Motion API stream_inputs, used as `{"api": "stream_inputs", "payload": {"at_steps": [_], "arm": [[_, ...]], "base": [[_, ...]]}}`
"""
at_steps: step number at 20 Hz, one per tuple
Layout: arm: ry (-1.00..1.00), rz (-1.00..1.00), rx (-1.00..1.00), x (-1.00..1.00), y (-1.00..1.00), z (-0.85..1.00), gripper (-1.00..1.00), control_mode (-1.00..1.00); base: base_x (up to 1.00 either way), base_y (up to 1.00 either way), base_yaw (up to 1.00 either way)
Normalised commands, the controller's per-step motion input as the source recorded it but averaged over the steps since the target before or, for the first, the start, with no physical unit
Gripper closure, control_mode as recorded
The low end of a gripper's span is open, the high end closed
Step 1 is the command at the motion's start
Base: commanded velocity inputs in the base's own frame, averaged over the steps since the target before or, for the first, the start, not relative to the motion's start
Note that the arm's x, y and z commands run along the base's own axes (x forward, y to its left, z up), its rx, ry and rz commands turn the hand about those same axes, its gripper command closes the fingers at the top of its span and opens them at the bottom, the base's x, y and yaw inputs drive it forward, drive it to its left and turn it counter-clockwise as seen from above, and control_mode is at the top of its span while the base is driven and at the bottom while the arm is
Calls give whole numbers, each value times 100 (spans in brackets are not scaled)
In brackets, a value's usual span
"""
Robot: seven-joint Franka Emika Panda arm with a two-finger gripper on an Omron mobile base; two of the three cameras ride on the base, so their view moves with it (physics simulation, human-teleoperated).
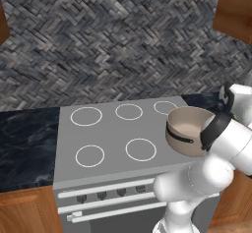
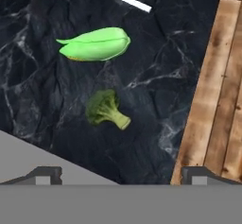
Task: Put the broccoli and corn in the pot. Retrieve the spatula and lightly stir the vegetables in the pot.
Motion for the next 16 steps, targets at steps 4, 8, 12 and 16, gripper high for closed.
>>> {"api": "stream_inputs", "payload": {"at_steps": [4, 8, 12, 16], "arm": [[14, 2, 4, 20, -24, -27, -100, -100], [15, 2, 10, 30, -12, -24, -100, -100], [6, 0, 15, 15, -15, -14, -100, -100], [0, 0, 12, 10, -13, -15, -100, -100]], "base": [[0, 0, 0], [0, 0, 0], [0, 0, 0], [0, 0, 0]]}}
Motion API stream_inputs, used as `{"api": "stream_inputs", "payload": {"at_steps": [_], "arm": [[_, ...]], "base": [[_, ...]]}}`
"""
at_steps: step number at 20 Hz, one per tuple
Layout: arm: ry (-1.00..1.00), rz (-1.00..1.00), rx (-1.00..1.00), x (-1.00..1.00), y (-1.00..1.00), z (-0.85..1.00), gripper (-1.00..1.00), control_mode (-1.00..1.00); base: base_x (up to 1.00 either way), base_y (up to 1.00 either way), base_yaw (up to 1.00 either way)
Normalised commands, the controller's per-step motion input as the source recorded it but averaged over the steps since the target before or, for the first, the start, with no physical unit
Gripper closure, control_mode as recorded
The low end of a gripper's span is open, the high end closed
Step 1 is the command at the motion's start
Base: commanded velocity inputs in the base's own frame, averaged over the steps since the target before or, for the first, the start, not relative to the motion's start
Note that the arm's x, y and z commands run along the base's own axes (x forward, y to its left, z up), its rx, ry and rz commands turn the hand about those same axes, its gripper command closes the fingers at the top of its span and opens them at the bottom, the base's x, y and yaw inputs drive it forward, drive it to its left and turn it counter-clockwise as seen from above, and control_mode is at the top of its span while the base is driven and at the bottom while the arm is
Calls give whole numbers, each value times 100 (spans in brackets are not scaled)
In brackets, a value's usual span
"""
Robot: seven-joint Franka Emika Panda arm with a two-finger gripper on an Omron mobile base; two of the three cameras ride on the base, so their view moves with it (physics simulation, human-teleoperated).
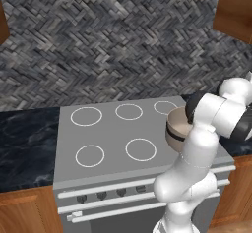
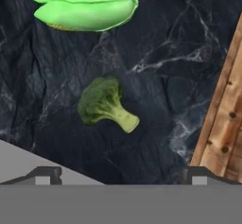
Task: Put the broccoli and corn in the pot. Retrieve the spatula and lightly stir the vegetables in the pot.
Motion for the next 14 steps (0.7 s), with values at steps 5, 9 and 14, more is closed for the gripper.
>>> {"api": "stream_inputs", "payload": {"at_steps": [5, 9, 14], "arm": [[-1, 0, 0, 17, -4, -19, -100, -100], [0, 0, 0, 17, 0, -27, -100, -100], [0, 0, 0, 18, -4, -31, -100, -100]], "base": [[0, 0, 0], [0, 0, 0], [0, 0, 0]]}}
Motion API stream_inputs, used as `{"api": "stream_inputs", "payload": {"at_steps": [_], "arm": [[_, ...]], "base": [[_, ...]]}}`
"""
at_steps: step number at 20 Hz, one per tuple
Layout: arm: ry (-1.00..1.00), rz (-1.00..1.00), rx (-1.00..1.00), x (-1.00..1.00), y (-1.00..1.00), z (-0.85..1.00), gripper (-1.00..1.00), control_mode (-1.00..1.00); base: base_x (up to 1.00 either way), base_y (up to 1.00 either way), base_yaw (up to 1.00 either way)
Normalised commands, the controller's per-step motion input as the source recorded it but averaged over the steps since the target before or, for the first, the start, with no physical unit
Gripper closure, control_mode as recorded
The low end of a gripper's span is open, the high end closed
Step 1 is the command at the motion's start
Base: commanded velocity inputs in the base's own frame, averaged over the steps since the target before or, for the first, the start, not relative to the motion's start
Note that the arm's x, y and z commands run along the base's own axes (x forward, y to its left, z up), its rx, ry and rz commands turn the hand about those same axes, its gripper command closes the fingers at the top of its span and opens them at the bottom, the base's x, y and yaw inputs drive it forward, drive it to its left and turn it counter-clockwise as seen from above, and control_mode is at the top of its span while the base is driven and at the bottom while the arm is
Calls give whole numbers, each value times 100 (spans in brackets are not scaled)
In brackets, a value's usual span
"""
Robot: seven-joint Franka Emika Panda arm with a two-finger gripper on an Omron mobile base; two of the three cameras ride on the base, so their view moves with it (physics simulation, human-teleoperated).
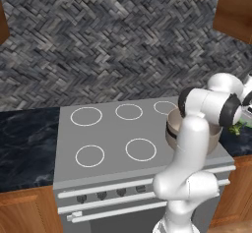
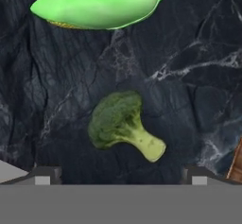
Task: Put the broccoli and corn in the pot. Retrieve the spatula and lightly stir the vegetables in the pot.
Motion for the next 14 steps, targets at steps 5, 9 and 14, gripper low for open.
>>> {"api": "stream_inputs", "payload": {"at_steps": [5, 9, 14], "arm": [[-1, 0, -1, 17, -11, -27, -100, -100], [0, 0, -2, 16, -15, -24, -100, -100], [0, 0, 0, 14, -14, -22, -100, -100]], "base": [[0, 0, 0], [0, 0, 0], [0, 0, 0]]}}
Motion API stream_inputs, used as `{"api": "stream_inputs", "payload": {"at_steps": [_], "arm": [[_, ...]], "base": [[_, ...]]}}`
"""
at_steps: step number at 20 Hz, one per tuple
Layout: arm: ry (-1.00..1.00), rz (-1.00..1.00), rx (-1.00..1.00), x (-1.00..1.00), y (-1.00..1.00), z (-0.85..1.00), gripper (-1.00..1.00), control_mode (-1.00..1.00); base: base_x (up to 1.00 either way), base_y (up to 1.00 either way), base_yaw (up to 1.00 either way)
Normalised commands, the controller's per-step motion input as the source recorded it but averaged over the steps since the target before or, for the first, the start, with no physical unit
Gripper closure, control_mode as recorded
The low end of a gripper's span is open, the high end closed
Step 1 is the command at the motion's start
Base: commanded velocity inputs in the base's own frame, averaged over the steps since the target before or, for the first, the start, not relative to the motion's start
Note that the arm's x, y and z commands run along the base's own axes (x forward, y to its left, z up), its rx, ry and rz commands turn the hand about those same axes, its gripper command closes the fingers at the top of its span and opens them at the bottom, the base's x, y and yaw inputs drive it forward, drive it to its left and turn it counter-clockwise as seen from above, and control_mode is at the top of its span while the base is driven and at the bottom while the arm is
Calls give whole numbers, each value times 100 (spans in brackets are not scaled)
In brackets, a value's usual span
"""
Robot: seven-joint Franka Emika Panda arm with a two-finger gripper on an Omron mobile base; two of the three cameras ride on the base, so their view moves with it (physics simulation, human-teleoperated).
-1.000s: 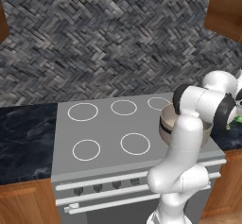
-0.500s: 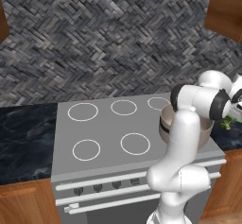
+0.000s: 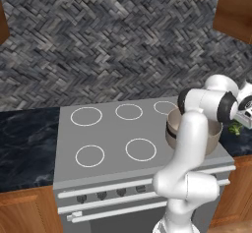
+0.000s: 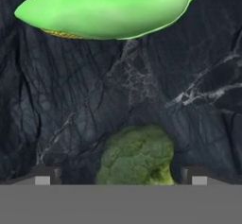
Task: Put the broccoli and corn in the pot. Retrieve the spatula and lightly stir the vegetables in the pot.
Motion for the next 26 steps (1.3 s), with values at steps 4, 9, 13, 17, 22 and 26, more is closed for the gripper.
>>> {"api": "stream_inputs", "payload": {"at_steps": [4, 9, 13, 17, 22, 26], "arm": [[0, 0, 0, 0, -5, -29, -100, -100], [0, 0, 0, 4, -1, -21, -100, -100], [0, 0, 0, 8, 0, -20, 100, -100], [0, 0, 0, 5, 1, -17, 100, -100], [-2, 7, 7, -27, 2, 26, 100, -100], [-12, 7, 3, -34, 31, 86, 100, -100]], "base": [[0, 0, 0], [0, 0, 0], [0, 0, 0], [0, 0, 0], [0, 0, 0], [0, 0, 0]]}}
